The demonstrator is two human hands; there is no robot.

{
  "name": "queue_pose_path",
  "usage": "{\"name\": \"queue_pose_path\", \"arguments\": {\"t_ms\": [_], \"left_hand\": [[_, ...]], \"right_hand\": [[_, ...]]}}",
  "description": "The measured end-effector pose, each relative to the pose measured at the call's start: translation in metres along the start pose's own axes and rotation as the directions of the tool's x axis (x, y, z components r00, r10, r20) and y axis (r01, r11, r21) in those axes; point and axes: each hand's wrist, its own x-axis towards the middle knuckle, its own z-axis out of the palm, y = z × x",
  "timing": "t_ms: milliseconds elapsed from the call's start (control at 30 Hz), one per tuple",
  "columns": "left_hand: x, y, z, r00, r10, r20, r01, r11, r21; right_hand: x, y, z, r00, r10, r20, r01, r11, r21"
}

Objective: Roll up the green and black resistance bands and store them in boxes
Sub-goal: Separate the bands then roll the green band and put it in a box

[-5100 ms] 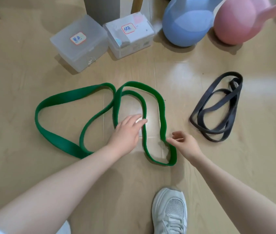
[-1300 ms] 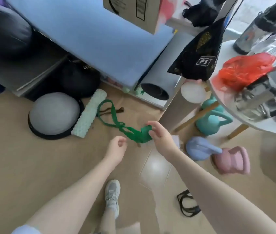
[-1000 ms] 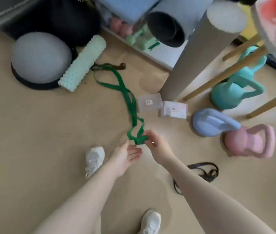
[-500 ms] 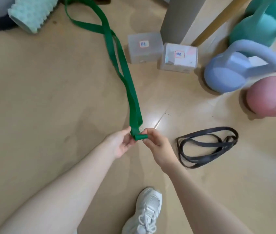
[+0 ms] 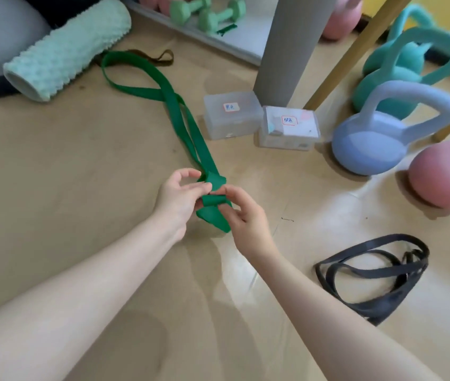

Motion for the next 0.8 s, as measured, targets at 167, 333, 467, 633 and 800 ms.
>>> {"name": "queue_pose_path", "arguments": {"t_ms": [167,333,467,633,800], "left_hand": [[-0.015,0.031,-0.024,0.984,0.134,0.114,-0.137,0.99,0.022],[-0.036,0.011,-0.051,0.93,0.165,0.328,-0.197,0.978,0.066],[-0.033,-0.005,-0.055,0.933,0.21,0.293,-0.252,0.961,0.113],[-0.036,-0.006,-0.053,0.934,0.24,0.264,-0.26,0.965,0.043],[-0.029,-0.01,-0.061,0.906,0.291,0.307,-0.351,0.923,0.16]], "right_hand": [[0.005,-0.035,0.021,0.994,0.094,-0.063,-0.076,0.967,0.243],[-0.003,-0.021,0.024,0.945,0.327,0.003,-0.278,0.799,0.533],[-0.013,-0.017,0.036,0.94,0.342,0.006,-0.279,0.757,0.591],[-0.023,-0.026,0.047,0.933,0.357,-0.049,-0.272,0.786,0.556],[-0.022,-0.019,0.044,0.961,0.236,-0.144,-0.224,0.97,0.1]]}}
